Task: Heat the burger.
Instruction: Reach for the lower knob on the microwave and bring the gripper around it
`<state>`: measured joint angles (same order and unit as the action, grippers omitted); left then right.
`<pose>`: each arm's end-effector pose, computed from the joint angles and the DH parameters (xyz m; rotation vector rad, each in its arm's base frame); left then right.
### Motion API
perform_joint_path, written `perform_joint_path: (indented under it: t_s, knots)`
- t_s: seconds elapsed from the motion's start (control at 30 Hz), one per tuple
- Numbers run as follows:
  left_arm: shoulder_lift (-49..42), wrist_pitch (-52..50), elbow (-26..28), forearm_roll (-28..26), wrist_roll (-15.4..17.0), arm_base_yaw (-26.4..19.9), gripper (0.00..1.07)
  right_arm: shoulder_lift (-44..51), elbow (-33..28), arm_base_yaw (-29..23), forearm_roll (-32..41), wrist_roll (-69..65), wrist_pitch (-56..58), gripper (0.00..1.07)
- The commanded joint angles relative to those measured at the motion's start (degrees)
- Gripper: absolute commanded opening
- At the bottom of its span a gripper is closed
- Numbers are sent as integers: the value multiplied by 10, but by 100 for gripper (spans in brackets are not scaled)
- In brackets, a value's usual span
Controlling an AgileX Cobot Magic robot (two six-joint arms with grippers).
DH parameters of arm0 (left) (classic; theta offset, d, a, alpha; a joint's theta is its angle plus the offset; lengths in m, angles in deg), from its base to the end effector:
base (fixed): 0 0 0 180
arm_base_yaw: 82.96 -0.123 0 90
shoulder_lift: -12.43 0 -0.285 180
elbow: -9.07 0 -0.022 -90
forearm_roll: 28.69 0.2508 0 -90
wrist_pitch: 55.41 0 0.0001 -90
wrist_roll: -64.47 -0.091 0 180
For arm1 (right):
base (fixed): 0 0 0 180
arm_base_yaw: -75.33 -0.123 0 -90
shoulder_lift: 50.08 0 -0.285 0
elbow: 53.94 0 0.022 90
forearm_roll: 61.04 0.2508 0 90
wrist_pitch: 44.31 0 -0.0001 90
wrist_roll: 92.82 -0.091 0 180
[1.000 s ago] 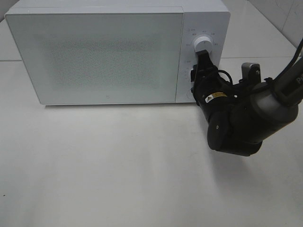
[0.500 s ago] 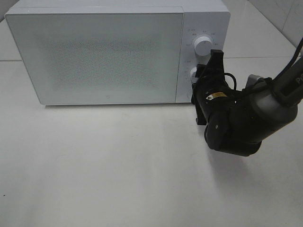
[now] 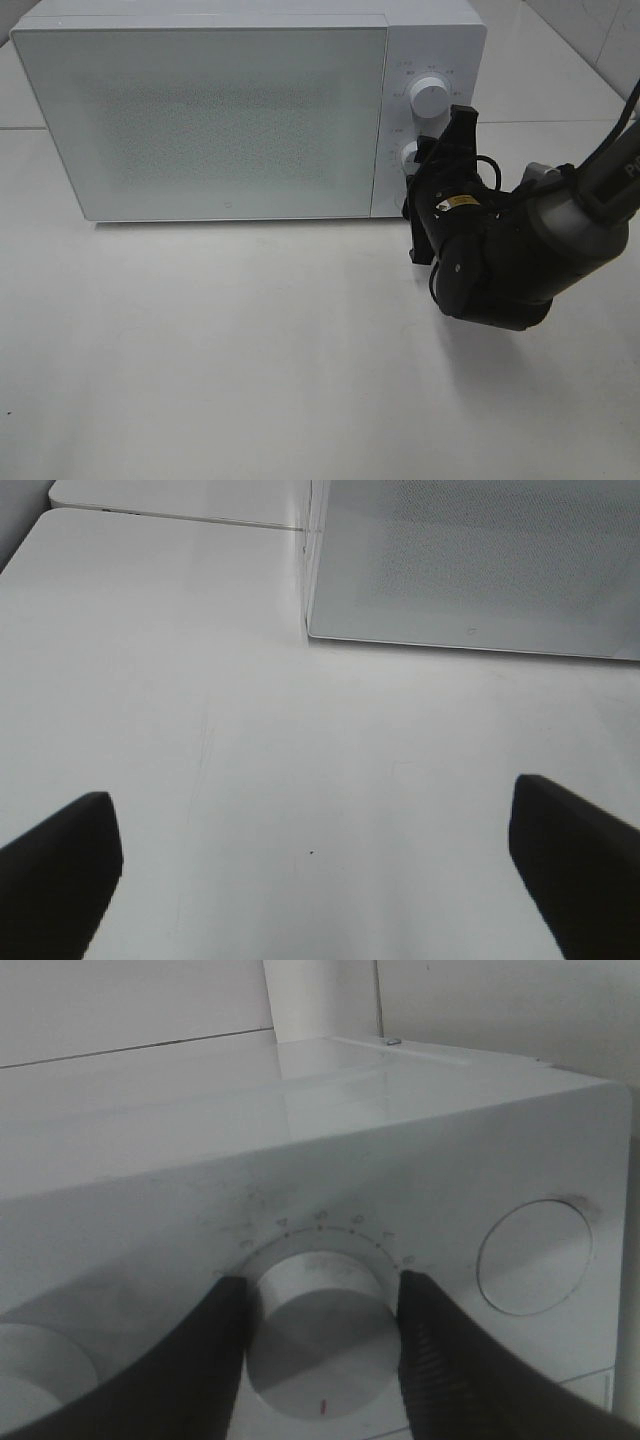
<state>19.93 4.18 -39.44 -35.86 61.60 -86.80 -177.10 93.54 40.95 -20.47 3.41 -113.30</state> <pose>-0.0046 -0.0101 0.2797 -0.0124 2.0122 -0.0745 0.3215 0.1530 0.1152 1.3913 1.1646 1.2128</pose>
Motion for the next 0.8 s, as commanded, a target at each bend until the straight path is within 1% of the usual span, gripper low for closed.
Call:
perform_joint_path:
  t_s: [0.03, 0.23, 0.47, 0.5, 0.57, 0.6, 0.7, 0.77, 0.8]
  knots:
    - [-14, -3, -3, -5, 4, -2, 98, 3, 7, 3, 4, 15, -10, 5]
    - [-14, -3, -3, -5, 4, -2, 98, 3, 7, 3, 3, 34, -10, 6]
    - [-14, -3, -3, -5, 4, -2, 98, 3, 7, 3, 5, 40, -13, 12]
    - [-14, -3, -3, -5, 4, -2, 98, 3, 7, 3, 6, 40, -13, 16]
    - [-14, -3, -3, -5, 4, -2, 98, 3, 7, 3, 6, 40, -13, 18]
    - [-14, -3, -3, -5, 4, -2, 98, 3, 7, 3, 7, 40, -13, 22]
    - [-14, -3, -3, -5, 4, -2, 98, 3, 7, 3, 7, 40, -13, 24]
    - [-14, -3, -3, -5, 4, -2, 98, 5, 7, 3, 7, 43, -17, 33]
    - [-14, -3, -3, -5, 4, -2, 98, 5, 7, 3, 7, 47, -26, 41]
